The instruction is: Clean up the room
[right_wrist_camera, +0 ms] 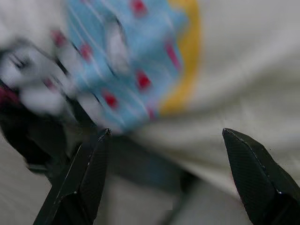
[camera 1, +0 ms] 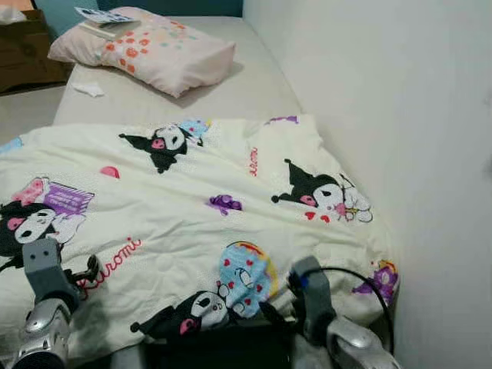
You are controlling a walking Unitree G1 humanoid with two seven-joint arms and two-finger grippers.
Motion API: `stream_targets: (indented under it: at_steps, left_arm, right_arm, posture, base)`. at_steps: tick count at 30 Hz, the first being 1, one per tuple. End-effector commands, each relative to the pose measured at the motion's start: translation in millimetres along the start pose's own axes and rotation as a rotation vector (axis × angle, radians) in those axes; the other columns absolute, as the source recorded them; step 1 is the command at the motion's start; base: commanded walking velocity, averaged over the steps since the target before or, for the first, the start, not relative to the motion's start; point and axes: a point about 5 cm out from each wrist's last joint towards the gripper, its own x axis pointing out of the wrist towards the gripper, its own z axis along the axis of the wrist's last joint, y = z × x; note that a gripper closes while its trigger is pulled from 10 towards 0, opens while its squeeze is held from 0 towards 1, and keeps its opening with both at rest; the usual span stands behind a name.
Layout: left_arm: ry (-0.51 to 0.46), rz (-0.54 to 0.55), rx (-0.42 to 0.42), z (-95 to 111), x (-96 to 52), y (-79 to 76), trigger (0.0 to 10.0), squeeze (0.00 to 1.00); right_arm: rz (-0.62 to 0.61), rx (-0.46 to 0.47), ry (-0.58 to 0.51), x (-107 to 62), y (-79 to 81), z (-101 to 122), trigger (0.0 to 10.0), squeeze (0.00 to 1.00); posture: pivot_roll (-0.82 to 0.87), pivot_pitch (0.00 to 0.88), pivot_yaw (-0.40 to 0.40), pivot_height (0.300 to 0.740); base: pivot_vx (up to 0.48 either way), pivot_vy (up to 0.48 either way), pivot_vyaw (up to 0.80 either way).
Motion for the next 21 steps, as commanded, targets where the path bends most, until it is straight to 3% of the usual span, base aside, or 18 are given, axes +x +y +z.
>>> stream_targets:
  at_steps: [1, 3, 4, 6, 7, 17, 21]
  left_arm:
    - [0.087, 0.069, -0.007, -15, -6.1, 14.9, 10.0, 0.00]
    - [0.139, 0.127, 0.016, -21, -8.6, 23.0, 10.0, 0.00]
    - [0.146, 0.137, 0.010, -23, -9.3, 24.7, 7.6, 0.00]
    - [0.152, 0.145, 0.004, -23, -9.7, 26.0, 7.6, 0.00]
    - [0.164, 0.166, 0.003, -25, -11.1, 29.0, 0.0, 0.00]
    - [0.154, 0.211, 0.026, -23, -12.8, 38.6, 0.0, 0.00]
    - [0.126, 0.256, 0.036, -17, -14.0, 51.2, 0.0, 0.00]
  right_arm:
    - [-0.025, -0.020, 0.024, -5.4, -2.2, -4, 10.0, 0.00]
    - [-0.050, -0.011, 0.022, -10.2, -6.8, -4, 10.0, 0.00]
    - [-0.055, -0.009, 0.020, -11.5, -7.5, -4, 10.0, 0.00]
    - [-0.061, -0.012, 0.019, -12.1, -8.5, -4, 10.0, 0.00]
    - [-0.071, -0.016, 0.019, -13.4, -10.0, -3, 10.0, 0.00]
    - [-0.095, -0.017, 0.017, -15.9, -13.0, -1, 10.0, 0.00]
    - [-0.107, -0.020, 0.018, -16.8, -15.6, -1, 10.0, 0.00]
  posture:
    - [-0.14, 0.252, -0.049, 0.511]
    - [-0.15, 0.257, -0.050, 0.511]
    - [-0.16, 0.258, -0.050, 0.511]
    - [-0.16, 0.258, -0.050, 0.511]
    - [-0.16, 0.258, -0.051, 0.511]
    - [-0.16, 0.261, -0.054, 0.511]
    - [-0.14, 0.257, -0.058, 0.511]
  base:
    - [0.000, 0.000, 0.00]
    - [0.000, 0.000, 0.00]
    - [0.000, 0.000, 0.00]
    - [0.000, 0.000, 0.00]
    - [0.000, 0.000, 0.00]
    - [0.000, 0.000, 0.00]
    - [0.000, 0.000, 0.00]
